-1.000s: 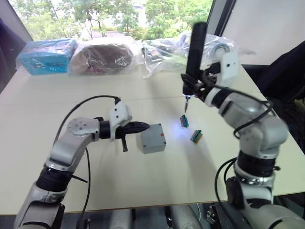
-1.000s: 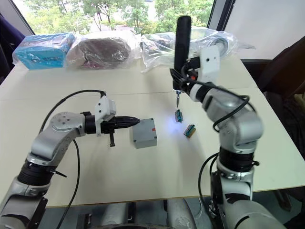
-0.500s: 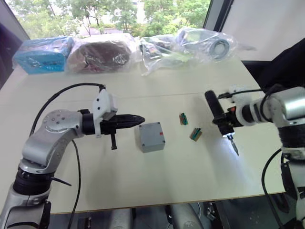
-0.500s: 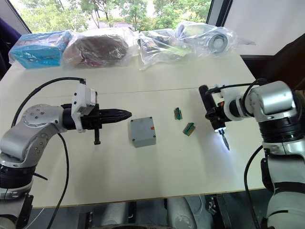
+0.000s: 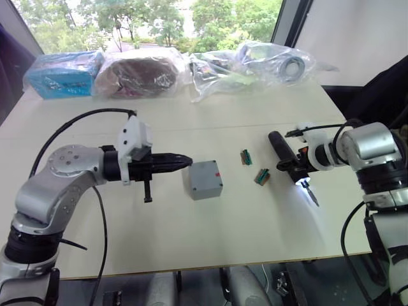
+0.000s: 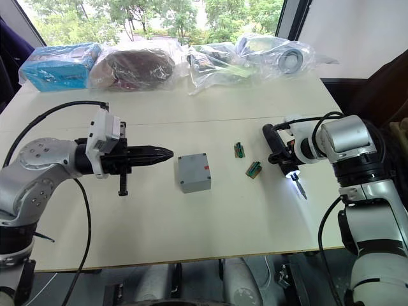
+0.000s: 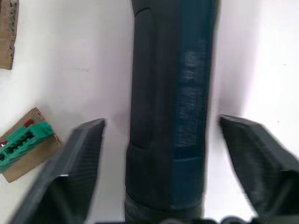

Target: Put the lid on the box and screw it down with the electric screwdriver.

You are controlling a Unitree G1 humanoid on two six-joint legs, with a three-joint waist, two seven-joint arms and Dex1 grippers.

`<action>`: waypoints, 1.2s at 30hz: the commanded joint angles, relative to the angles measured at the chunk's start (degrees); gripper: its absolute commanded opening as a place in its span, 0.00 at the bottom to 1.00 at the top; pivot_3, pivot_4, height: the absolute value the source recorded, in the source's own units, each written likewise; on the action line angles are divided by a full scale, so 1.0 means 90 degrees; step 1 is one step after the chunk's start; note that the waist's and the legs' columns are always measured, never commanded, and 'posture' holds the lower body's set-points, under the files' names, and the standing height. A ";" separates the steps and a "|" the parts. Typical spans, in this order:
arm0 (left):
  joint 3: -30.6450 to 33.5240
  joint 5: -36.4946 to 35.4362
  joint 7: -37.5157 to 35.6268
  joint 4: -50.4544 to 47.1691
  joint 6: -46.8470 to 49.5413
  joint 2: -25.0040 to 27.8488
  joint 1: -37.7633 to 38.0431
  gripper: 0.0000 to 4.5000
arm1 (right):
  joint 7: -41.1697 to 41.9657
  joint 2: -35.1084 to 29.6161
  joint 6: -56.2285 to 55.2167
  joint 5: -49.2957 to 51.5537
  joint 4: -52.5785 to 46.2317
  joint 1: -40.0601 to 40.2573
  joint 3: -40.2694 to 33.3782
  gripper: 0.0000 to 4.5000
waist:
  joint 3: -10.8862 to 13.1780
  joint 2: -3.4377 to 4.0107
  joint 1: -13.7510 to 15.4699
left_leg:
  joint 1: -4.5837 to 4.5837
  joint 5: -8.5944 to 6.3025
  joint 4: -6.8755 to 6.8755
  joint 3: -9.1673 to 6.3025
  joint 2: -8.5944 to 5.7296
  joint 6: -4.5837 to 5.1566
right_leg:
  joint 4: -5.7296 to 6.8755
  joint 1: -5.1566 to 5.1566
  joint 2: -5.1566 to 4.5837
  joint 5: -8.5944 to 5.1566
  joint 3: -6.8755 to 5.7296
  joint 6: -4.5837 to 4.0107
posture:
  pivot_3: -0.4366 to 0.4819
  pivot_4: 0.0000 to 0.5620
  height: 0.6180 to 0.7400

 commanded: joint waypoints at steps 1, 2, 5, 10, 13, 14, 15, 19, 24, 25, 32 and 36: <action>0.0274 -0.0169 0.0111 -0.0193 0.0134 0.0171 0.0083 0.00 | 0.0441 -0.0451 -0.0481 -0.0116 -0.0292 -0.0049 -0.0089 1.00 | 0.0002 0.0003 -0.0012 | 0.0000 0.0000 -0.0001 0.0000 0.0000 0.0000 | 0.0001 -0.0001 0.0000 0.0001 0.0001 0.0002 | 0.48 0.27 1.00; 0.0387 -0.0187 0.0088 -0.0153 0.0196 0.0282 0.0212 0.00 | 0.0640 -0.0595 -0.0759 -0.0097 -0.0478 0.0005 -0.0167 1.00 | 0.0002 0.0003 -0.0020 | 0.0000 0.0000 -0.0002 0.0000 0.0001 0.0000 | 0.0002 -0.0002 0.0002 0.0006 0.0001 -0.0002 | 0.48 0.27 1.00; 0.0597 0.0060 -0.0202 -0.0060 0.0018 0.0785 0.0741 0.00 | 0.1155 -0.0835 -0.1349 0.0312 -0.1101 0.0201 -0.0914 1.00 | 0.0002 0.0003 -0.0058 | -0.0002 0.0000 -0.0025 0.0000 0.0003 0.0000 | 0.0004 -0.0017 0.0004 0.0018 0.0001 0.0020 | 0.48 0.27 1.00; 0.1082 0.0020 -0.0329 -0.0069 0.0043 0.1190 0.1468 0.00 | 0.2590 -0.1617 -0.1940 0.1268 -0.2896 0.1476 -0.2143 1.00 | 0.0005 0.0008 0.0000 | -0.0007 -0.0001 -0.0053 -0.0003 0.0007 0.0002 | 0.0009 -0.0038 0.0008 0.0012 -0.0002 0.0022 | 0.48 0.27 1.00; 0.1270 0.0055 -0.0387 -0.0083 0.0027 0.1373 0.1763 0.00 | 0.3026 -0.1903 -0.1988 0.1741 -0.3589 0.2142 -0.2802 1.00 | 0.0005 0.0007 0.0057 | -0.0012 -0.0006 -0.0048 -0.0002 0.0006 0.0009 | 0.0007 -0.0035 0.0002 -0.0001 -0.0005 0.0025 | 0.48 0.27 1.00; 0.1309 0.0066 -0.0388 -0.0082 0.0025 0.1411 0.1823 0.00 | 0.3074 -0.1951 -0.1927 0.1860 -0.3704 0.2262 -0.2942 1.00 | 0.0005 0.0007 0.0082 | -0.0015 -0.0006 -0.0042 0.0002 0.0004 0.0009 | 0.0004 -0.0035 0.0000 0.0000 -0.0002 0.0025 | 0.48 0.27 1.00; 0.1435 0.0133 -0.0431 -0.0078 0.0039 0.1544 0.1985 0.00 | 0.3255 -0.2054 -0.1862 0.2064 -0.3972 0.2518 -0.3254 1.00 | 0.0005 0.0007 0.0094 | -0.0013 -0.0006 -0.0035 0.0008 0.0004 0.0009 | 0.0003 -0.0032 -0.0003 0.0000 0.0000 0.0025 | 0.48 0.27 1.00; 0.2136 0.0128 -0.0648 -0.0178 0.0155 0.1965 0.2603 0.00 | 0.3706 -0.2471 -0.1773 0.2364 -0.5056 0.3731 -0.4311 1.00 | 0.0006 0.0005 0.0106 | -0.0003 -0.0006 -0.0028 0.0017 0.0007 0.0008 | 0.0006 -0.0029 -0.0002 -0.0012 0.0005 -0.0005 | 0.48 0.27 1.00; 0.2699 -0.0086 -0.0811 -0.0090 0.0488 0.2299 0.2789 0.18 | 0.3787 -0.2643 -0.1761 0.2416 -0.5440 0.4563 -0.5052 1.00 | 0.0006 0.0005 0.0103 | 0.0010 -0.0004 -0.0008 0.0018 0.0008 0.0005 | 0.0009 -0.0015 -0.0001 -0.0009 0.0004 -0.0010 | 0.48 0.27 1.00; 0.2787 -0.0106 -0.0840 -0.0081 0.0552 0.2356 0.2827 0.24 | 0.3795 -0.2661 -0.1765 0.2420 -0.5470 0.4655 -0.5144 1.00 | 0.0006 0.0005 0.0099 | 0.0010 -0.0004 -0.0005 0.0019 0.0008 0.0005 | 0.0009 -0.0015 -0.0001 -0.0008 0.0004 -0.0011 | 0.48 0.27 1.00; 0.3397 -0.0219 -0.1137 -0.0197 0.0866 0.2551 0.3175 0.88 | 0.3836 -0.2869 -0.1684 0.2592 -0.5540 0.4930 -0.5525 1.00 | 0.0006 0.0004 0.0097 | 0.0018 -0.0003 -0.0002 0.0029 0.0010 0.0004 | 0.0011 -0.0010 -0.0004 -0.0005 0.0007 -0.0015 | 0.48 0.27 1.00; 0.3734 -0.0197 -0.1439 -0.0284 0.0855 0.2599 0.3475 0.97 | 0.3868 -0.3047 -0.1689 0.2706 -0.5465 0.4908 -0.5515 1.00 | 0.0006 0.0005 0.0101 | 0.0014 -0.0003 -0.0009 0.0032 0.0011 0.0004 | 0.0011 -0.0018 -0.0004 -0.0003 0.0007 -0.0019 | 0.48 0.27 1.00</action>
